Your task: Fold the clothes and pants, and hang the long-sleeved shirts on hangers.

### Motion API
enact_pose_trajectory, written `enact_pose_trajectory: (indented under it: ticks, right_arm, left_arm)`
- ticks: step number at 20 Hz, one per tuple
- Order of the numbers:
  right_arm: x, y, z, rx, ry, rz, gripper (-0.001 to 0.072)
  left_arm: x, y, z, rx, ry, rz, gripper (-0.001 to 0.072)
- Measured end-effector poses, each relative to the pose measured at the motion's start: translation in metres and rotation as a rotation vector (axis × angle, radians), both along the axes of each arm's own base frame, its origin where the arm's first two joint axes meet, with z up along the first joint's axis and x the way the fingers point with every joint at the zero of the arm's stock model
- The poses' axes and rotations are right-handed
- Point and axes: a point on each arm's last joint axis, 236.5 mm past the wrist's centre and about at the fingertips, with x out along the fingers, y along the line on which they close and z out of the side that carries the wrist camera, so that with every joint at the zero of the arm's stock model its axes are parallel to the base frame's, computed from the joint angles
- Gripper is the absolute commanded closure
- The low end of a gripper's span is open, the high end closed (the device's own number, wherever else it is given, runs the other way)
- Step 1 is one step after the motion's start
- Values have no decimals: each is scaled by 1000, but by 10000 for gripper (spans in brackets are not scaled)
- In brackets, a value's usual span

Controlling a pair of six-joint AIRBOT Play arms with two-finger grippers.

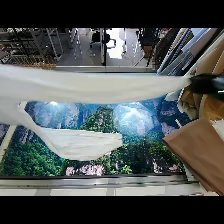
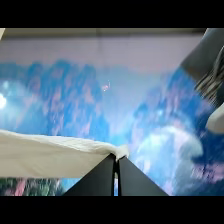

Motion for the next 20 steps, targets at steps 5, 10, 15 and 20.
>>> enact_pose_trajectory:
  ticks: [5,10,15,20]
  right_arm:
    - [-82,-21,127,-28,-334,-86,700]
    - [-89,-12,94,0,-177,-49,699]
    - [-74,38,-105,96,464,136,699]
    - [-72,69,-296,231,788,102,700]
  left_arm:
    - [-92,-27,77,67,-265,111,698]
    - [-55,-28,40,175,-34,178,698]
    - [63,-35,-121,271,596,66,700]
    - [96,-11,-299,267,1090,-12,698]
